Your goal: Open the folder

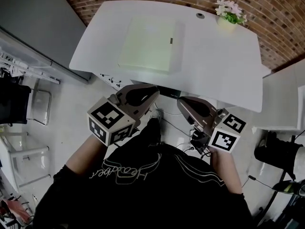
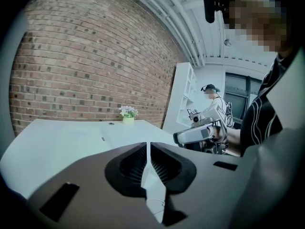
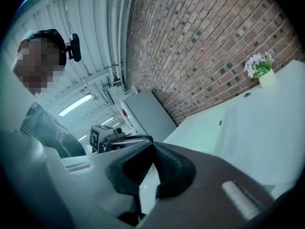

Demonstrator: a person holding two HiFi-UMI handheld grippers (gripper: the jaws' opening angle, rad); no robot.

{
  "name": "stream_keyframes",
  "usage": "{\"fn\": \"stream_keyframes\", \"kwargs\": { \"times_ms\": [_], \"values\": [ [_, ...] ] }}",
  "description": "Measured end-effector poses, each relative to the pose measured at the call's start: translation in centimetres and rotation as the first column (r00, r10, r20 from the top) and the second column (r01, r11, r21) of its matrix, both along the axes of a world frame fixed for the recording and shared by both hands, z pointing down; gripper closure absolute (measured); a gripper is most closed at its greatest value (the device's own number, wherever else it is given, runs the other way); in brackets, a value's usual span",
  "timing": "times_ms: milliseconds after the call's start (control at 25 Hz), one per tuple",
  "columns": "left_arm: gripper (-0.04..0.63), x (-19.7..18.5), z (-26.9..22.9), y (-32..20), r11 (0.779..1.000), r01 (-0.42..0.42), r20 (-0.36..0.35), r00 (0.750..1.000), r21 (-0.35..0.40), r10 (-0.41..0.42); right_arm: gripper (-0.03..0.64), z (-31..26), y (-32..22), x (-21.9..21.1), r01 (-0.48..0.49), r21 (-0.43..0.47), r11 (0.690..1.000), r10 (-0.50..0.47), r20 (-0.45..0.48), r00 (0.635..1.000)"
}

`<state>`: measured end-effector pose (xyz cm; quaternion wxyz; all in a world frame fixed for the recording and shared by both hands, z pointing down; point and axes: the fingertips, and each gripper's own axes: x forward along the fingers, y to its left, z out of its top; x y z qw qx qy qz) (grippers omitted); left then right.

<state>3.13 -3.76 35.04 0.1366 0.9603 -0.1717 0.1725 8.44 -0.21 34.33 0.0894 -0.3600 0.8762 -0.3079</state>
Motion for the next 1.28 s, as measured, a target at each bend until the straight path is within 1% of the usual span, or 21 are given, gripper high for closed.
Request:
{"fn": "stream_keyframes", "kwargs": {
  "times_ms": [200,360,640,680,800,1000,1160,1280],
  "values": [
    [0.591,0.2,1.8,-3.5,0.999,0.014,0.074,0.997,0.042,-0.017,0.612,1.3,-2.4,0.9,-0.026,-0.034,0.999,0.027,0.025,0.999],
    [0.591,0.2,3.2,-5.4,0.998,-0.002,0.135,0.991,0.064,-0.007,0.612,2.0,-3.9,1.5,-0.049,-0.055,0.997,0.052,0.047,0.998],
    [0.555,0.7,6.3,-8.3,0.994,-0.033,0.250,0.968,0.102,0.007,0.612,3.8,-5.5,2.9,-0.084,-0.099,0.992,0.092,0.076,0.993],
    [0.541,0.7,6.7,-8.6,0.993,-0.040,0.269,0.963,0.108,0.010,0.612,4.0,-5.6,3.0,-0.087,-0.108,0.990,0.097,0.086,0.992],
    [0.504,0.7,8.3,-9.4,0.989,-0.076,0.335,0.942,0.127,0.030,0.612,4.7,-6.0,3.2,-0.091,-0.144,0.985,0.110,0.135,0.985],
    [0.502,0.7,10.5,-10.7,0.982,-0.114,0.420,0.906,0.150,0.041,0.612,6.0,-6.4,3.7,-0.099,-0.181,0.978,0.128,0.158,0.979],
    [0.479,0.7,12.3,-11.4,0.974,-0.157,0.500,0.864,0.164,0.055,0.612,6.7,-6.8,3.9,-0.099,-0.197,0.975,0.133,0.163,0.978],
    [0.474,0.6,13.3,-11.8,0.954,-0.210,0.567,0.822,0.216,0.052,0.612,7.2,-7.0,3.9,-0.097,-0.210,0.973,0.134,0.170,0.976]
  ]
}}
